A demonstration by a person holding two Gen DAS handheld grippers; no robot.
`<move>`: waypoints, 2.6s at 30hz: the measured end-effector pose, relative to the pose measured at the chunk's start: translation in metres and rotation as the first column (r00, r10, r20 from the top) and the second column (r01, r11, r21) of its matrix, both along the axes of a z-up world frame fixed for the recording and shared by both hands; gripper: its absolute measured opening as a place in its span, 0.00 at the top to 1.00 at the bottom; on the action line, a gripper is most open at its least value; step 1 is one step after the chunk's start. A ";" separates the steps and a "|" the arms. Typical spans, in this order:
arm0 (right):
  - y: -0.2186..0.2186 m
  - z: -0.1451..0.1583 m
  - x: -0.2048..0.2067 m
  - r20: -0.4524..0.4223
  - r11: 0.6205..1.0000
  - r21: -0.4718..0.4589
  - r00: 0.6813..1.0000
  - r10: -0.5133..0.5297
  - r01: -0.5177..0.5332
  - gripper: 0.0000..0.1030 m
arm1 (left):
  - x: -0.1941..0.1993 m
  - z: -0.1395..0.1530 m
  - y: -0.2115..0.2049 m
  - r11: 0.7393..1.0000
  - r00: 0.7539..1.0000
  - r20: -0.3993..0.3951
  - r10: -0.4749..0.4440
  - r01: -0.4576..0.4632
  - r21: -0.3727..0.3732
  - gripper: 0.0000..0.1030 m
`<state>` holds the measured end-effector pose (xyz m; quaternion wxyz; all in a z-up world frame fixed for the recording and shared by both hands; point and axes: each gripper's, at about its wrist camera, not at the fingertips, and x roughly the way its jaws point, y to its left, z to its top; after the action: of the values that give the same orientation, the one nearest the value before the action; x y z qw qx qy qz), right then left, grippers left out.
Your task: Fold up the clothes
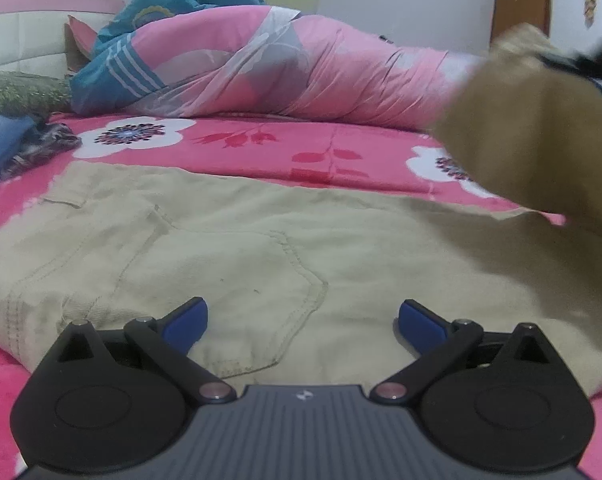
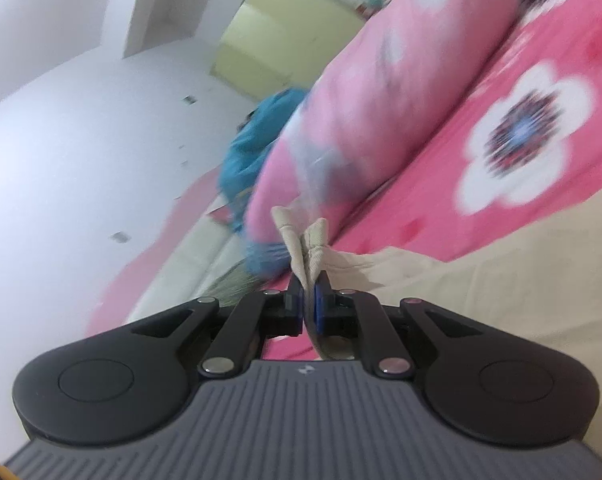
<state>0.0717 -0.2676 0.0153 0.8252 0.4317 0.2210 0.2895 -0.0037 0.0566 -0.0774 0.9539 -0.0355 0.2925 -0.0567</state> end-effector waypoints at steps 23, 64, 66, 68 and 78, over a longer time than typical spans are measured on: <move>0.272 0.032 0.039 0.092 0.875 -0.273 0.895 0.437 -0.400 0.96 | -0.047 0.003 0.084 0.913 0.953 0.125 -0.275 0.299 -0.278 0.01; -0.017 -0.107 -0.001 -0.411 0.967 -0.065 0.889 0.200 -0.248 0.88 | -0.025 0.023 0.105 0.830 0.899 -0.120 0.422 -0.436 -0.349 0.74; -0.029 -0.108 -0.004 -0.382 0.981 -0.004 0.907 0.179 -0.195 0.92 | -0.031 0.032 0.100 0.834 0.902 -0.084 0.424 -0.425 -0.352 0.79; -0.048 -0.104 -0.010 -0.341 0.989 0.044 0.928 0.149 -0.143 0.96 | -0.034 0.037 0.096 0.835 0.914 -0.053 0.403 -0.390 -0.389 0.87; -0.128 -0.081 -0.040 -0.252 0.996 0.053 0.964 0.080 -0.069 0.96 | -0.033 0.047 0.061 0.785 0.956 -0.033 0.293 -0.259 -0.563 0.90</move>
<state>0.0315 -0.3954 -0.0652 0.7690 0.4747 0.3345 0.2673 -0.0365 0.1173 -0.0305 0.9069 -0.3547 0.2274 -0.0009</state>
